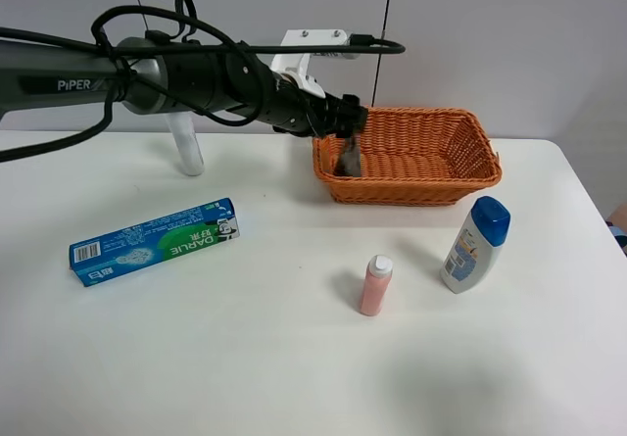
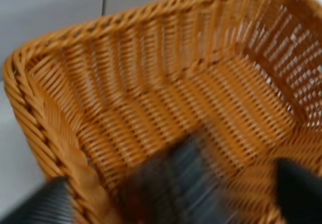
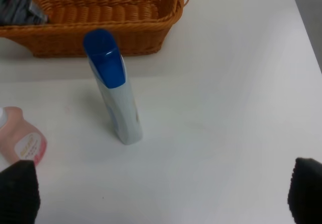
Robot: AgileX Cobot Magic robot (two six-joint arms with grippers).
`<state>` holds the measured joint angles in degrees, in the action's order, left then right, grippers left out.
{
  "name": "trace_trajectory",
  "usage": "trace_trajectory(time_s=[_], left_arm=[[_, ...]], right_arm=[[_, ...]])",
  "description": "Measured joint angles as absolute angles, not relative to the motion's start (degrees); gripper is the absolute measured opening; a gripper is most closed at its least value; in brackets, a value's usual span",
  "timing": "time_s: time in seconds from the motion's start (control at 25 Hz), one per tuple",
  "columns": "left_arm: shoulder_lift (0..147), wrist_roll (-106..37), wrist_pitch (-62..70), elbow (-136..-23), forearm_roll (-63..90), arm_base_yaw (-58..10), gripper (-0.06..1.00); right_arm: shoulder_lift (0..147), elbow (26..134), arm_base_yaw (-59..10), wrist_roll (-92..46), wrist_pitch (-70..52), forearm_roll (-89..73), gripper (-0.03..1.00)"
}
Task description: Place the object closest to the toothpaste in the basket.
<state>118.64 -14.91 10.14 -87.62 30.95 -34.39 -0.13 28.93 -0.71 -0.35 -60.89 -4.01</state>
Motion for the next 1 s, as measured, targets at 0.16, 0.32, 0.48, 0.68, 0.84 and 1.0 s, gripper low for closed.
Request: trace_trajectory(time_s=[0.16, 0.32, 0.48, 0.68, 0.84, 1.0], left_arm=[[115.8, -14.7, 9.9, -87.6, 30.6, -34.4, 0.98], [107.9, -14.7, 8.8, -87.6, 26.1, -33.7, 0.99], [95.7, -14.7, 11.6, -87.7, 19.0, -30.6, 0.99], [80.9, -14.1, 23.2, -87.8, 7.0, -23.6, 0.99], [71.7, -13.1, 37.8, -87.8, 0.9, -13.8, 0.99], [64.1, -12.9, 48.7, -85.0, 0.0, -3.0, 0.99]], right_arm=[[-0.1, 28.9, -0.7, -0.3, -60.9, -4.0, 0.99], [-0.1, 28.9, -0.7, -0.3, -60.9, -4.0, 0.99], [-0.1, 28.9, -0.7, -0.3, -60.9, -4.0, 0.99], [-0.1, 28.9, -0.7, -0.3, -60.9, -4.0, 0.99], [-0.1, 28.9, -0.7, -0.3, -60.9, -4.0, 0.99], [-0.1, 28.9, -0.7, -0.3, -60.9, -4.0, 0.99]])
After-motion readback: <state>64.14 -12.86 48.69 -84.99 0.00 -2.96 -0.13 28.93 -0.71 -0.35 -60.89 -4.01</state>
